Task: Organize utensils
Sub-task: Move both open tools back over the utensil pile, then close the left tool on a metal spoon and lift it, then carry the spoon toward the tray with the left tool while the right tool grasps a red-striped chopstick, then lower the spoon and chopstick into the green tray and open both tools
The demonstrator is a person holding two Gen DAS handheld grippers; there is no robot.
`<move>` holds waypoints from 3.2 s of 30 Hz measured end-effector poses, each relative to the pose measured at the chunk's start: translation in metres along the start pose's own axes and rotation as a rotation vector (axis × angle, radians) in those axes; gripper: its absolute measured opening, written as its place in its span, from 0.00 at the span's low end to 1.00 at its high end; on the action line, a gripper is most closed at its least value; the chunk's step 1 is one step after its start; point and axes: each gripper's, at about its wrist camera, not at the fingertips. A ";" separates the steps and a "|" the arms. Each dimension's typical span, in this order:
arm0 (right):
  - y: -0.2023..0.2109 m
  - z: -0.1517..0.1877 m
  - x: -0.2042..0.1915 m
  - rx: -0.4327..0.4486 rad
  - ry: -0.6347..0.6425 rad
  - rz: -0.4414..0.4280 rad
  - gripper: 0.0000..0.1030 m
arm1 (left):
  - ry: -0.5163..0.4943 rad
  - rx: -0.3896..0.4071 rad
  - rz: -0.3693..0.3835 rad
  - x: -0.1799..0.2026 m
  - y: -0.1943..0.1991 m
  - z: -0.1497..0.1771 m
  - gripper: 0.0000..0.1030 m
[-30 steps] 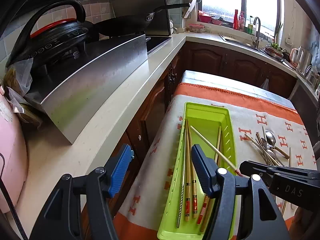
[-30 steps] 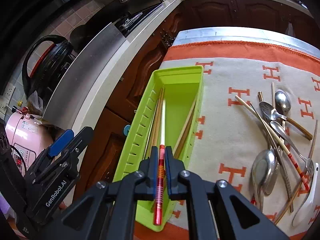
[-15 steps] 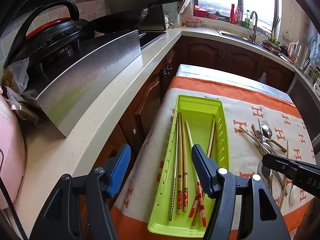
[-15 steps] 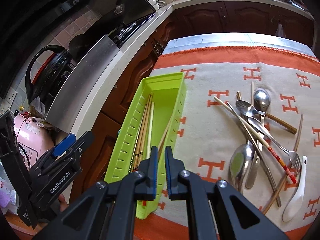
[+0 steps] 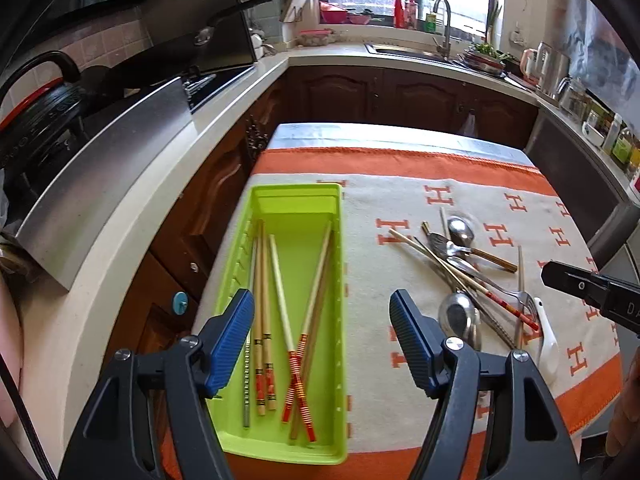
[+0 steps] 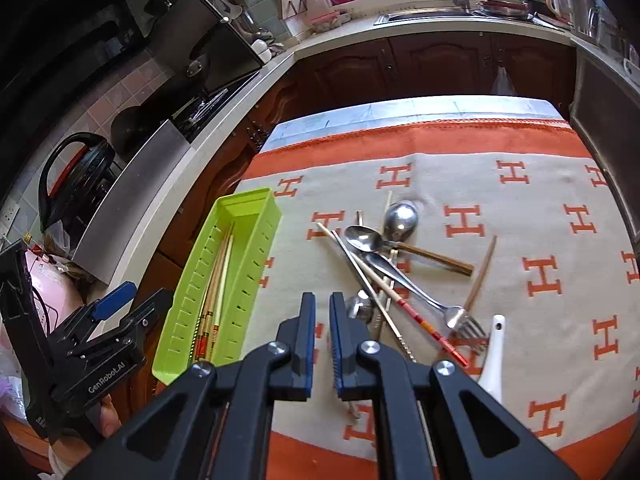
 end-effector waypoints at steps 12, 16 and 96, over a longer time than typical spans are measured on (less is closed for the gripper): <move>-0.011 0.019 0.066 -0.035 -0.060 0.031 0.07 | 0.011 -0.212 0.209 0.066 -0.065 0.020 0.66; -0.027 0.029 0.076 -0.081 -0.081 0.002 0.07 | 0.024 -0.255 0.214 0.076 -0.084 0.023 0.66; -0.015 -0.003 -0.088 -0.080 0.193 -0.161 0.05 | 0.122 -0.017 0.013 -0.074 0.005 0.006 0.03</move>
Point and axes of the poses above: each gripper's, at about its wrist camera, not at the fingertips, and y roughly against the way its jaws point, x to its right, z to its underside, and after that the axes turned 10 degrees about z, right-handed
